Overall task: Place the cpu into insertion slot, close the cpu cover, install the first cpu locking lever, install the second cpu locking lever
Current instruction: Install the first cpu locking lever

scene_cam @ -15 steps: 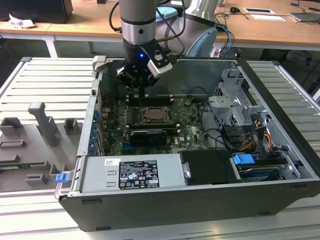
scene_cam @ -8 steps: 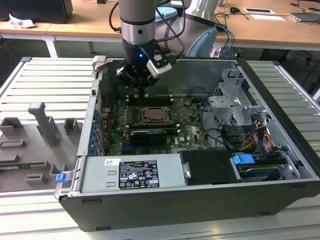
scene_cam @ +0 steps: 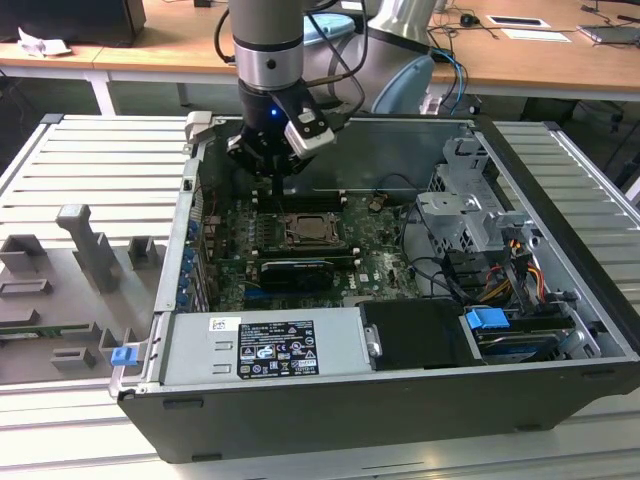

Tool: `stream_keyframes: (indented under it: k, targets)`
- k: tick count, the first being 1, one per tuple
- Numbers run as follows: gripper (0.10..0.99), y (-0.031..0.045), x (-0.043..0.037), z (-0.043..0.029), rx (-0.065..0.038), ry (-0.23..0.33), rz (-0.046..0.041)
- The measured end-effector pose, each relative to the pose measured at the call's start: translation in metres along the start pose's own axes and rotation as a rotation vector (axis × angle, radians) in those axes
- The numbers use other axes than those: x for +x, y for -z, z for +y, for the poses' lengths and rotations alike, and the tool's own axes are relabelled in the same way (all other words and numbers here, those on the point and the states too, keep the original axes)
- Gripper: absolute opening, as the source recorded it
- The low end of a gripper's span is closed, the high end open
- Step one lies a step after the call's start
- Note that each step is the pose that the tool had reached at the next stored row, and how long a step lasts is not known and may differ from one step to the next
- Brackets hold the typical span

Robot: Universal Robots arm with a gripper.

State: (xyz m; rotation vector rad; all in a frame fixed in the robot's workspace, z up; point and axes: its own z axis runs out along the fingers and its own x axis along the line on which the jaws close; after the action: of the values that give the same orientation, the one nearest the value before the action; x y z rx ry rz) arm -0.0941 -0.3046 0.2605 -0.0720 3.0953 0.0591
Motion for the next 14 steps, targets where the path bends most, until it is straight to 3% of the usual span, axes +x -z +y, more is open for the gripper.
stream_keyframes:
  k: [14]
  targets:
    - [0.106,0.0008,0.0191,0.0009,0.0,0.0,0.0]
